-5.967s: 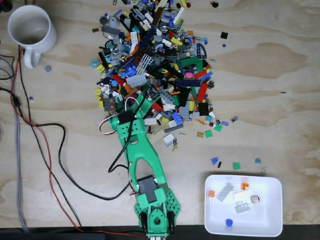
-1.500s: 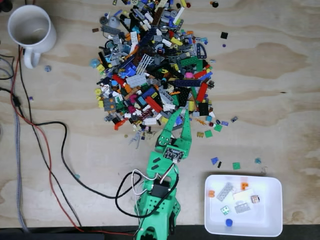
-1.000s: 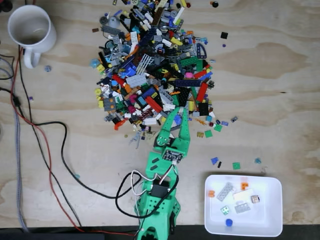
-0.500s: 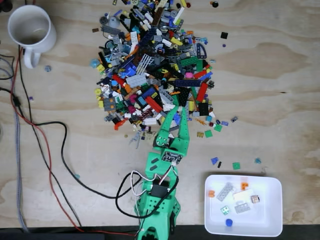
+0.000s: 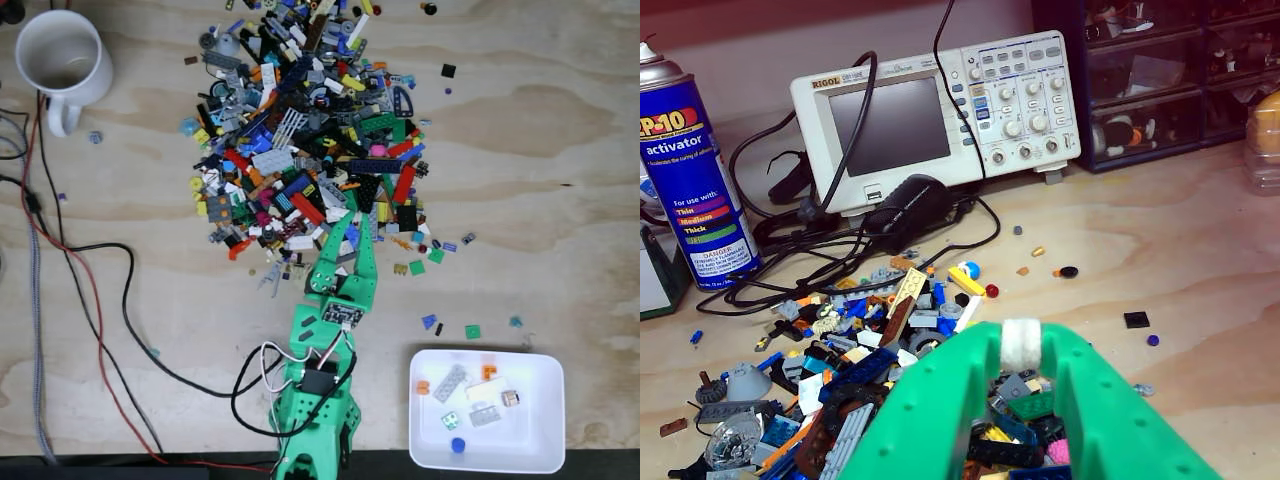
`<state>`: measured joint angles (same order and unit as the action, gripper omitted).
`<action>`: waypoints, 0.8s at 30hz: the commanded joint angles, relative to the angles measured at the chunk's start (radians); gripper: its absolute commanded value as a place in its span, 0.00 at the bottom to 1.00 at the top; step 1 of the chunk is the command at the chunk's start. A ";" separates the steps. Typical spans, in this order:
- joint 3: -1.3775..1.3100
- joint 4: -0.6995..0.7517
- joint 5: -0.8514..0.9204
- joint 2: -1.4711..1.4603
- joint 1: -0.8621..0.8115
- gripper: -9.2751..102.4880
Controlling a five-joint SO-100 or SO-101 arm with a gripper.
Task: Find the closest Lego and put it in the bin.
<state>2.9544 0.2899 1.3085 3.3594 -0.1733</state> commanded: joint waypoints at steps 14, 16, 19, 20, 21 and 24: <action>-0.080 -0.031 0.009 0.011 -0.002 0.08; -0.080 -0.032 0.011 0.011 -0.005 0.08; -0.077 -0.034 0.005 0.011 -0.005 0.08; -0.072 -0.040 0.005 0.011 -0.005 0.08; -0.069 -0.044 0.003 0.011 -0.005 0.08; -0.067 -0.046 -0.002 0.011 -0.005 0.08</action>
<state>2.9544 0.2792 1.3085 3.3594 -0.1749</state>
